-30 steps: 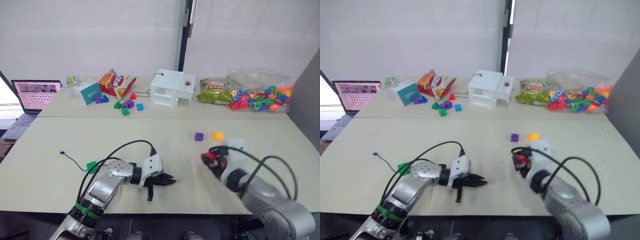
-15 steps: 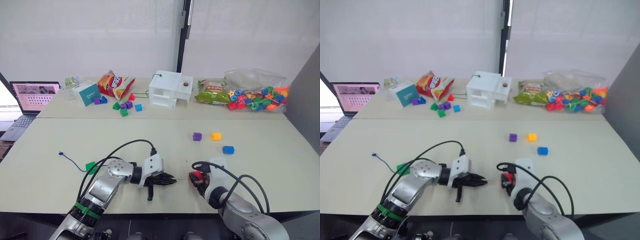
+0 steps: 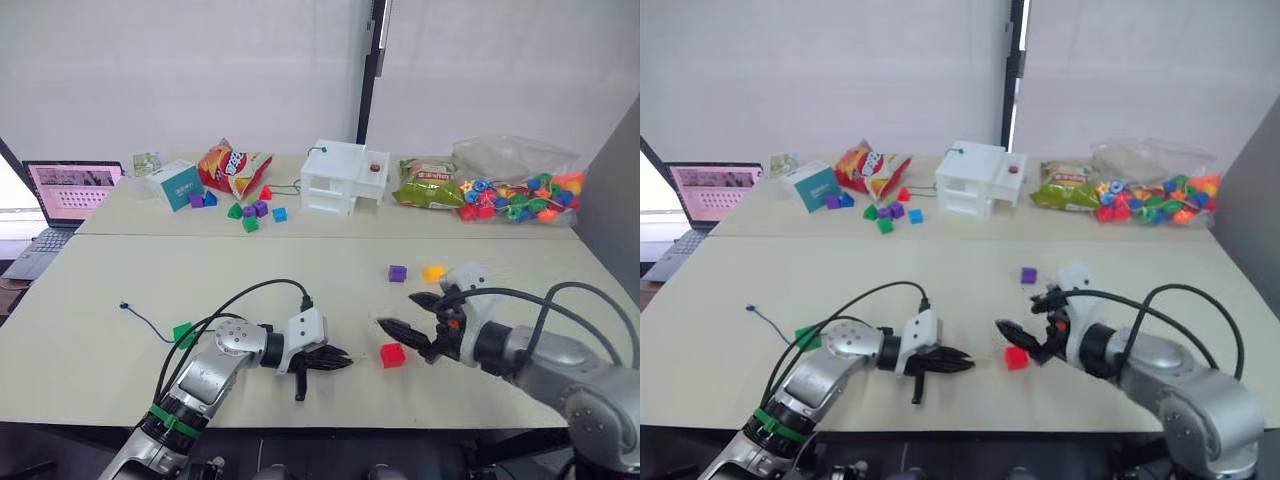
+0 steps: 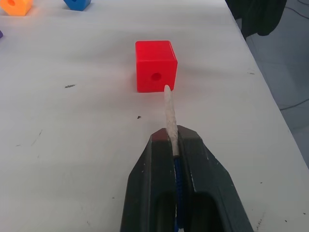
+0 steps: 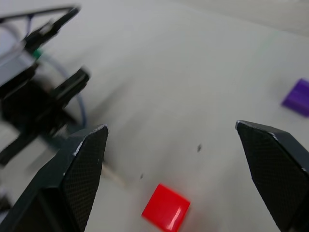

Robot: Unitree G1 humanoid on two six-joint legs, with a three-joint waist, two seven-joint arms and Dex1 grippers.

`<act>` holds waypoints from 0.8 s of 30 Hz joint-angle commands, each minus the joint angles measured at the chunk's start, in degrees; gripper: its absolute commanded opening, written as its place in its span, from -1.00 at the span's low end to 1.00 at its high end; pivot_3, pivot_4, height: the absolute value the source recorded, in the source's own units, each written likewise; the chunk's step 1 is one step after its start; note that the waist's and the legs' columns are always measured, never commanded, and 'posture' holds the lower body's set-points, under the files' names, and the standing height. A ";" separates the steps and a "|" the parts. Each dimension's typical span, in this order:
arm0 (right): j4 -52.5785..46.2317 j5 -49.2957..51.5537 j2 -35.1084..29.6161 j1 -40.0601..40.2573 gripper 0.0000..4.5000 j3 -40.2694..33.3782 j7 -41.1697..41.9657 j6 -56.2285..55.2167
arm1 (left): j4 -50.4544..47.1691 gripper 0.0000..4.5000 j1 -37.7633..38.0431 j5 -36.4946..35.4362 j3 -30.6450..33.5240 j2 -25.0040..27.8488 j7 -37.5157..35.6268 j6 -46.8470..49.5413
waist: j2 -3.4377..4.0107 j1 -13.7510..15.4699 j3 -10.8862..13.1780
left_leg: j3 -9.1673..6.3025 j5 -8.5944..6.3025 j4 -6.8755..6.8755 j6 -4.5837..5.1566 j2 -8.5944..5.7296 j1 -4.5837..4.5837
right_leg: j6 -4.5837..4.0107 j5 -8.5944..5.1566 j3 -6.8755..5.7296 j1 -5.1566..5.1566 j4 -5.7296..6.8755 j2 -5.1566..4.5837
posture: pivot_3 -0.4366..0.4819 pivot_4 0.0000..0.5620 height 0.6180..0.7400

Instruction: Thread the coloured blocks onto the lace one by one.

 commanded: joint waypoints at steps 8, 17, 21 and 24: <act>30.42 -25.40 -10.71 -10.44 0.98 24.48 35.20 -47.55 | -3.00 -1.00 -0.07 -0.46 0.49 0.29 0.88 0.85 | -0.07 -0.28 0.04 | 0.07 -0.01 0.01 0.02 0.09 -0.02 | 0.01 0.00 0.04 -0.05 0.00 0.07 | -0.05 -0.47 1.00; 43.68 -31.29 -3.35 -14.93 0.29 27.90 38.34 -56.90 | -3.85 -1.00 0.06 -0.23 0.34 0.70 1.72 1.77 | -0.07 0.63 0.04 | 0.05 -0.01 0.03 0.01 0.02 -0.09 | 0.06 0.05 0.03 -0.09 0.00 -0.10 | -0.05 -0.47 1.00; 43.77 -31.73 -2.14 -13.96 -0.31 26.98 37.51 -55.97 | -4.03 -1.00 -0.19 0.33 0.04 0.86 2.29 1.90 | -0.07 0.93 0.04 | 0.04 -0.01 0.03 0.01 0.01 -0.10 | 0.06 0.07 0.03 -0.10 0.00 -0.13 | -0.05 -0.47 1.00; 40.98 -31.40 -1.64 -12.39 -0.47 26.05 35.74 -53.41 | -4.77 -1.00 -0.86 1.84 -0.78 1.32 2.96 2.57 | -0.07 1.00 0.04 | 0.03 -0.01 0.03 0.00 0.01 -0.08 | 0.05 0.08 0.03 -0.09 0.00 -0.13 | -0.05 -0.47 1.00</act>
